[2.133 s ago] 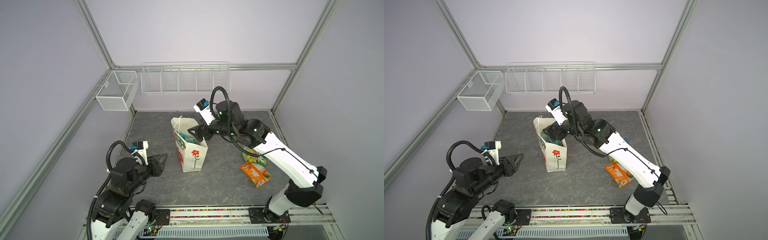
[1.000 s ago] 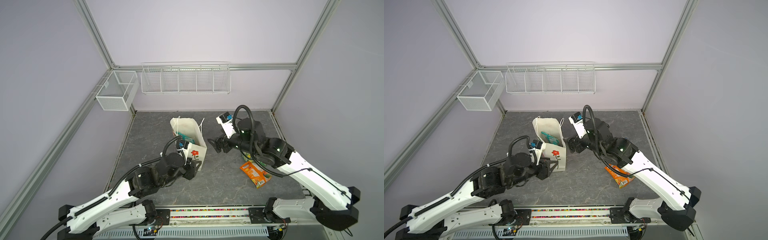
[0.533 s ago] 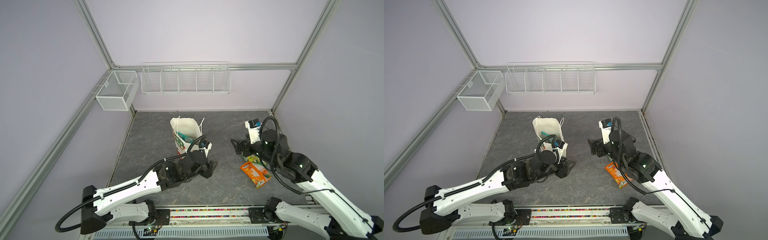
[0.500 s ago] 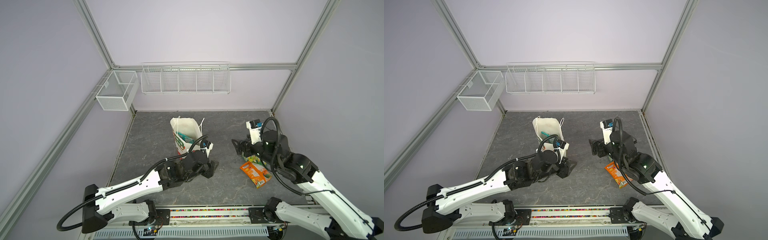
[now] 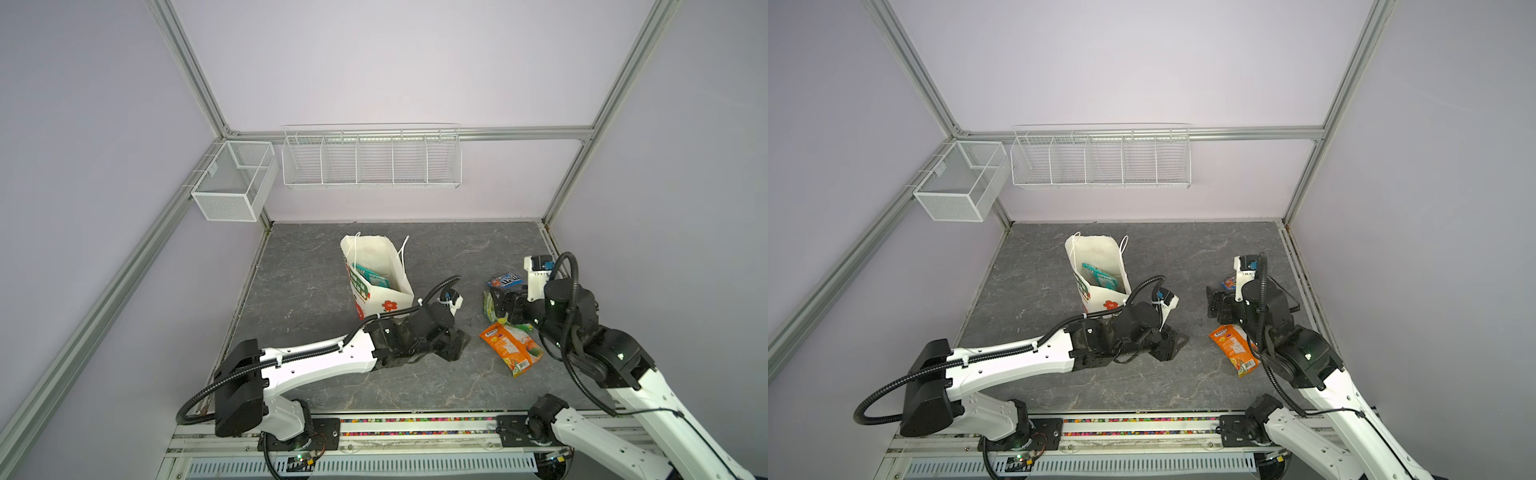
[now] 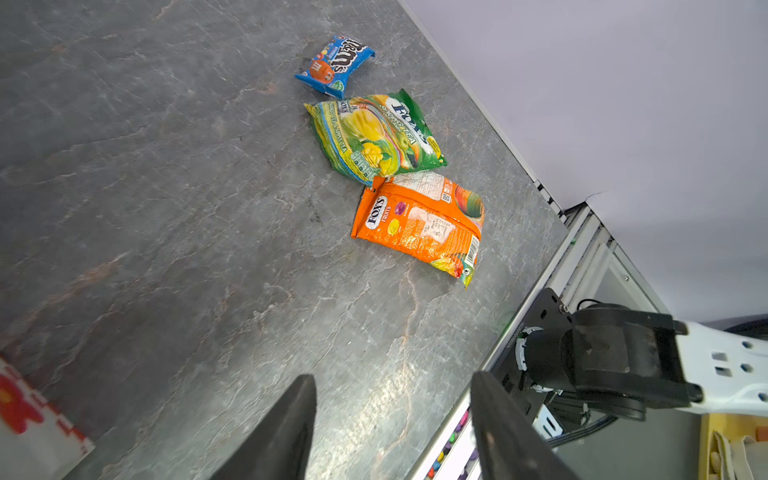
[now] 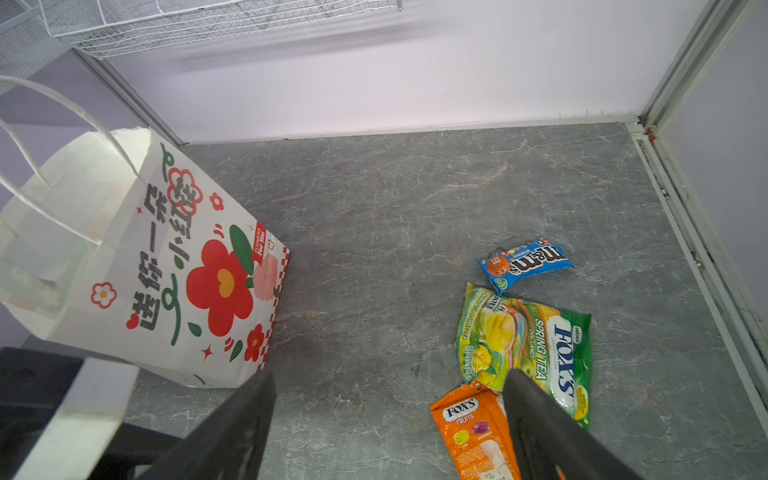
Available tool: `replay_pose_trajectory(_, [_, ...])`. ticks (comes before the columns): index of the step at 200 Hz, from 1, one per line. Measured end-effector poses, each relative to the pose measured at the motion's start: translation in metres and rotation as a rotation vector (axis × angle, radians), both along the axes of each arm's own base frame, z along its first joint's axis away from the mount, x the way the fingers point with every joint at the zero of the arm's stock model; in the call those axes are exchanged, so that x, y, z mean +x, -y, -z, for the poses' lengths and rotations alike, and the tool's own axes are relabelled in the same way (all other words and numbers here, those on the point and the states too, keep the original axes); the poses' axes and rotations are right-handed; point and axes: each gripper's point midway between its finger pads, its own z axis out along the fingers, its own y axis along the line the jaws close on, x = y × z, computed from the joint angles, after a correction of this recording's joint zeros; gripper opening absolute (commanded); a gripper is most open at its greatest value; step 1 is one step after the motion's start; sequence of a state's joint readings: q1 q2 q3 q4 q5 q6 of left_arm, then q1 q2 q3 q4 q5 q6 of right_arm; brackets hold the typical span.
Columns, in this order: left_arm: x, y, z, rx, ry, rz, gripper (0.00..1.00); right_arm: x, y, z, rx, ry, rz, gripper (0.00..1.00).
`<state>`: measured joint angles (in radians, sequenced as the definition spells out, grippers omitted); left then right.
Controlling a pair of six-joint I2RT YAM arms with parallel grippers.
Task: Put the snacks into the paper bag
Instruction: 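Withdraw the right gripper while the left arm reaches toward the orange Fruits pack, then lower the left gripper onto the orange Fruits pack edge and close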
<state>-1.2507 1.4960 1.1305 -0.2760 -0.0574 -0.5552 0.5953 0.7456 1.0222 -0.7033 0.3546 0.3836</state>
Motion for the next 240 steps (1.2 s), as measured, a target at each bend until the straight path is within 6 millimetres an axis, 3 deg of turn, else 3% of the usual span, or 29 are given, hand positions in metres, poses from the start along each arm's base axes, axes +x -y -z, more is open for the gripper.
replay_pose_trajectory(58, [-0.006, 0.036, 0.039, -0.027, -0.113, 0.034, 0.63, -0.007, 0.018, 0.018, 0.004, -0.037, 0.064, 0.89])
replay_pose_trajectory(101, [-0.008, 0.05, 0.071, -0.003, -0.178, 0.041, 0.65, -0.011, 0.025, 0.019, 0.009, -0.034, 0.083, 0.89])
replay_pose_trajectory(137, [-0.008, 0.064, 0.08, -0.02, -0.21, 0.048, 0.71, -0.015, 0.032, 0.026, 0.0, -0.042, 0.097, 0.89])
replay_pose_trajectory(240, [-0.013, 0.097, 0.112, -0.067, -0.337, 0.052, 0.74, -0.03, 0.045, 0.032, 0.002, -0.032, 0.117, 0.89])
